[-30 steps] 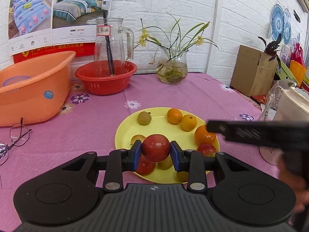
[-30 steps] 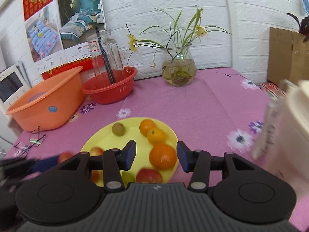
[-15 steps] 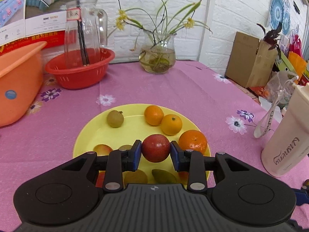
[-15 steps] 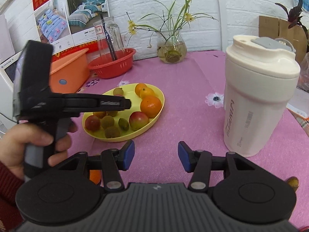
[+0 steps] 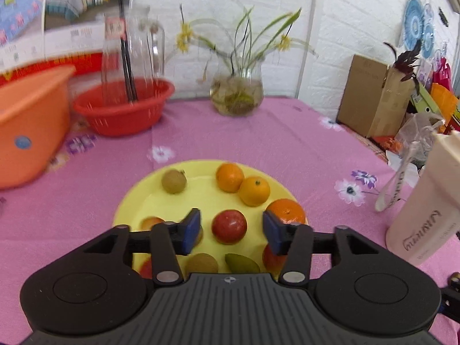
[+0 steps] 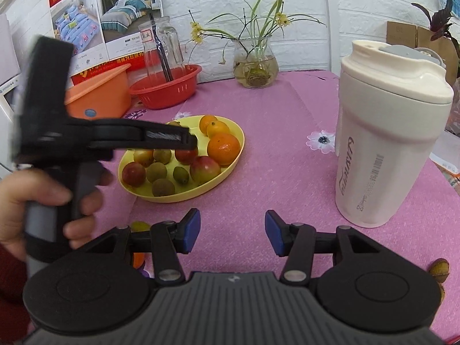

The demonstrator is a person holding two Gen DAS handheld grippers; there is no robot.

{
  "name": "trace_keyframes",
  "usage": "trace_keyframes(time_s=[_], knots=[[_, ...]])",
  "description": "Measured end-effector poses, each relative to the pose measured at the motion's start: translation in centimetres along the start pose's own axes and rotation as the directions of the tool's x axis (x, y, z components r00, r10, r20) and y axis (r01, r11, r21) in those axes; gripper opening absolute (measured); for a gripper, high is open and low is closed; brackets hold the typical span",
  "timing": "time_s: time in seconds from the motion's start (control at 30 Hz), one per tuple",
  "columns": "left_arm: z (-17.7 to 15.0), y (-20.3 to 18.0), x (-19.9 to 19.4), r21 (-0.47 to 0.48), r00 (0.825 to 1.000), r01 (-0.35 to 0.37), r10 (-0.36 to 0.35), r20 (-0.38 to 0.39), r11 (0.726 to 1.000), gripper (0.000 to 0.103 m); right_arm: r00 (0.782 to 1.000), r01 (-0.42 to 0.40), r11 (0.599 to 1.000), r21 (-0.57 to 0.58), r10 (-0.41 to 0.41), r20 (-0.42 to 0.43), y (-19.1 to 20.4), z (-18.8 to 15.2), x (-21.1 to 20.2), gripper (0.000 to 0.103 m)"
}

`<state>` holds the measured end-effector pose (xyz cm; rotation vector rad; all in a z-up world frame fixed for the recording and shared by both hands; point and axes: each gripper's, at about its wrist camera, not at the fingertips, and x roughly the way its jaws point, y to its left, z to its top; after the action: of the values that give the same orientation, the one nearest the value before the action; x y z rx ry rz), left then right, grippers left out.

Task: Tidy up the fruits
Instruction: 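Grasp the tangerine with the left tool while the right tool grasps the green lime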

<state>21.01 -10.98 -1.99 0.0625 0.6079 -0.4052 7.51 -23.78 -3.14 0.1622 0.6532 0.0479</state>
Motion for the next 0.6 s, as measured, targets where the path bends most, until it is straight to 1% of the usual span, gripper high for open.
trace_keyframes(time_s=[0.03, 0.07, 0.13, 0.17, 0.3, 0.4, 0.53, 0.6], knots=[[0.0, 0.0, -1.1, 0.018, 1.000, -0.017, 0.016, 0.026, 1.000, 0.057, 1.000, 0.000, 1.000, -0.002, 0.000, -0.001, 0.0, 0.0, 0.1, 0.064], [-0.2, 0.0, -2.2, 0.032, 0.999, -0.031, 0.029, 0.045, 0.999, 0.058, 1.000, -0.003, 1.000, -0.005, 0.003, -0.003, 0.1, -0.1, 0.1, 0.064], [-0.8, 0.5, -4.2, 0.041, 0.998, -0.041, 0.039, 0.053, 0.998, 0.058, 1.000, -0.005, 1.000, -0.015, 0.005, -0.002, 0.2, -0.1, 0.2, 0.064], [-1.2, 0.8, -5.1, 0.035, 0.998, -0.032, 0.030, 0.049, 0.999, 0.058, 1.000, -0.003, 1.000, -0.020, 0.003, 0.000, 0.3, -0.2, 0.2, 0.064], [-4.1, 1.3, -7.9, 0.026, 1.000, 0.014, -0.015, 0.008, 1.000, 0.058, 1.000, -0.001, 1.000, -0.015, 0.001, 0.006, 0.3, -0.1, 0.0, 0.064], [-6.2, 0.7, -9.1, 0.060, 0.999, 0.034, -0.033, -0.022, 0.998, 0.058, 1.000, 0.007, 1.000, -0.011, -0.007, 0.012, 0.1, 0.0, -0.1, 0.064], [-8.1, -0.2, -9.2, 0.096, 0.997, 0.049, -0.043, -0.060, 0.994, 0.058, 1.000, 0.005, 1.000, -0.019, -0.005, 0.019, 0.2, 0.0, -0.6, 0.064], [-8.4, -0.5, -8.7, 0.102, 0.996, 0.045, -0.037, -0.079, 0.994, 0.055, 1.000, 0.008, 1.000, -0.019, -0.008, 0.017, 0.2, -0.1, -0.8, 0.064]])
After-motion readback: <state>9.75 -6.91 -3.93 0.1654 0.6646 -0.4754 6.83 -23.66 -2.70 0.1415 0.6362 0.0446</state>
